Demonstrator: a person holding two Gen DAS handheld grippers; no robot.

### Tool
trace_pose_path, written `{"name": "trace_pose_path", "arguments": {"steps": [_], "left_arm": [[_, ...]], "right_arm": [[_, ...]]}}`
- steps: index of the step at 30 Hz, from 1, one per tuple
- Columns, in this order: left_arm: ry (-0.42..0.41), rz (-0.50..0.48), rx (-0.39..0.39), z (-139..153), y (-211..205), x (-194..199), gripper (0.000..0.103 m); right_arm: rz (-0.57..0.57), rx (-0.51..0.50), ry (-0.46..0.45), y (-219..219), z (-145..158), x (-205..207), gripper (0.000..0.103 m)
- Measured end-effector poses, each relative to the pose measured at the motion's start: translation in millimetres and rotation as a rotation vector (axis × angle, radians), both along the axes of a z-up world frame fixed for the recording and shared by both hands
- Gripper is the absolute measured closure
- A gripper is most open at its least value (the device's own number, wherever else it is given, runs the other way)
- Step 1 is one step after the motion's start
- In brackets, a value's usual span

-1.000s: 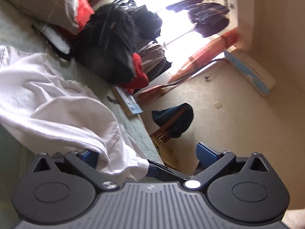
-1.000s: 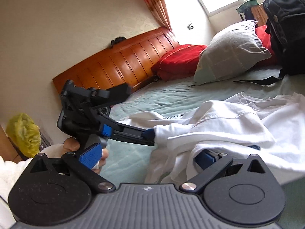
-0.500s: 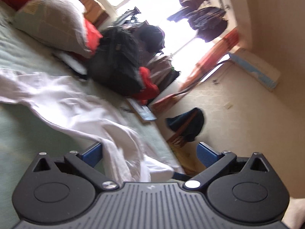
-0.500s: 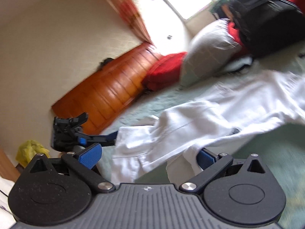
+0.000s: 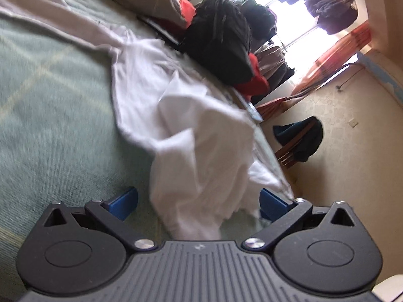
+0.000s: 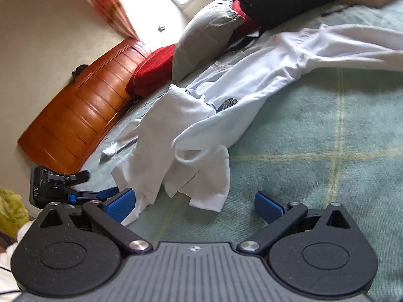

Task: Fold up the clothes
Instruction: 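Fold the shirt body over with the left tool while the right tool pinches the edge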

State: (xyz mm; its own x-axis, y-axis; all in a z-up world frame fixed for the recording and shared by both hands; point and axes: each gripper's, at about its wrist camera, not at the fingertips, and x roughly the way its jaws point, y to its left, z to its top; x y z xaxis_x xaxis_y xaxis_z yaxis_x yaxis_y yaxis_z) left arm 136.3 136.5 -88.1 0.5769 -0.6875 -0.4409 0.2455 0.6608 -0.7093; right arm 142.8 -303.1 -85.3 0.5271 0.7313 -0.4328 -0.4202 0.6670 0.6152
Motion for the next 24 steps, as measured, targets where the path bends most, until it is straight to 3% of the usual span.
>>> {"name": "trace_pose_path", "arguments": {"steps": [5, 11, 14, 17, 20, 24], "left_arm": [[-0.058, 0.001, 0.055, 0, -8, 4, 0.001], [-0.044, 0.036, -0.014, -3, -14, 20, 0.002], [-0.041, -0.032, -0.060, -4, -15, 6, 0.002], [-0.063, -0.060, -0.053, -7, -14, -2, 0.002], [-0.075, -0.031, -0.056, -10, -14, 13, 0.002], [-0.079, -0.013, -0.051, -9, -19, 24, 0.004]], "right_arm": [[0.018, -0.047, -0.030, 6, -13, 7, 0.000], [0.083, -0.007, -0.010, 14, -17, 19, 0.002], [0.116, 0.013, -0.001, 18, -19, 24, 0.007], [0.148, 0.034, 0.009, 22, -21, 30, 0.016], [0.109, 0.092, 0.037, 12, -29, 37, 0.027], [0.072, 0.094, 0.063, 14, -33, 47, 0.045]]}}
